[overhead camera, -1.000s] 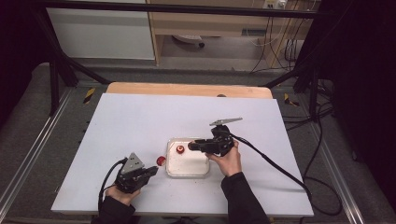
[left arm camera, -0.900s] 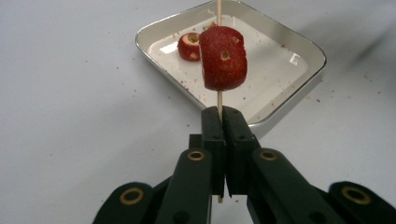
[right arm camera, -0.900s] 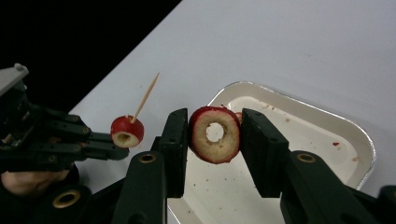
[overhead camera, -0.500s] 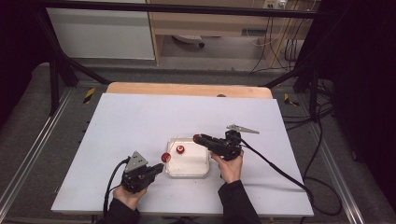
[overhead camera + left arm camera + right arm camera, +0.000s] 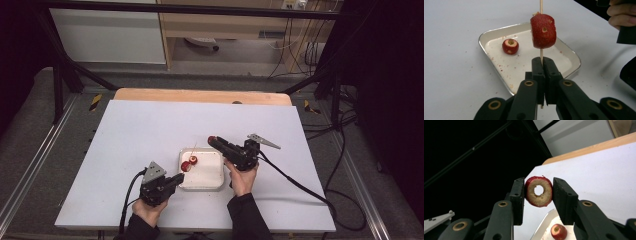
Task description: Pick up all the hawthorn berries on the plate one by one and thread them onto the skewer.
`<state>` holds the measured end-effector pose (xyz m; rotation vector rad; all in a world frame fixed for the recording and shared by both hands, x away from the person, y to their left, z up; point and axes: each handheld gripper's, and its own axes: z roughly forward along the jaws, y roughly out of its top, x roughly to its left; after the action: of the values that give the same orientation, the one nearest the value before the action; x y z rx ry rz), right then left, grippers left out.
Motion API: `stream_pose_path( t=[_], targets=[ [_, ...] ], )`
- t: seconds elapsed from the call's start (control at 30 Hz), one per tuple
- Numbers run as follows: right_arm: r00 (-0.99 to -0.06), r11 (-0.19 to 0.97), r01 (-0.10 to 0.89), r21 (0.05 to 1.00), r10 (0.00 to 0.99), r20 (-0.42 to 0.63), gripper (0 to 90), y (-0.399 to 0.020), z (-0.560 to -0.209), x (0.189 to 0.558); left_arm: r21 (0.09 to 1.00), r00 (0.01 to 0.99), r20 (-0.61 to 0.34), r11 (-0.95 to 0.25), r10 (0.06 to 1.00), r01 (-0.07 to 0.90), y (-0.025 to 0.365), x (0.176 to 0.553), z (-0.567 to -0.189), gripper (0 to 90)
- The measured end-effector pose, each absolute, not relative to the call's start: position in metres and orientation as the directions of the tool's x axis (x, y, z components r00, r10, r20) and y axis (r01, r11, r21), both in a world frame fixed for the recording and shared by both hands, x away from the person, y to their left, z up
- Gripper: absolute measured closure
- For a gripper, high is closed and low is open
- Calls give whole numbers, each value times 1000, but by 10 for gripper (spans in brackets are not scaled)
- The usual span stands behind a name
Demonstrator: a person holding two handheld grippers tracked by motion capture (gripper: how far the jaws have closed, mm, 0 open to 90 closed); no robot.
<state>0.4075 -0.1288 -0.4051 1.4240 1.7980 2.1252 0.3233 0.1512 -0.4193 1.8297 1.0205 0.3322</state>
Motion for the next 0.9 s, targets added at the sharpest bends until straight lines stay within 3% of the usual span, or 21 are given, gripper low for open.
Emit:
stream_pose_path(
  t=[0.9],
  targets=[
    [-570, -474, 444, 761, 506, 647, 637, -128, -402, 408, 852, 643, -222, -175, 733, 494, 113, 326, -417, 883]
  ],
)
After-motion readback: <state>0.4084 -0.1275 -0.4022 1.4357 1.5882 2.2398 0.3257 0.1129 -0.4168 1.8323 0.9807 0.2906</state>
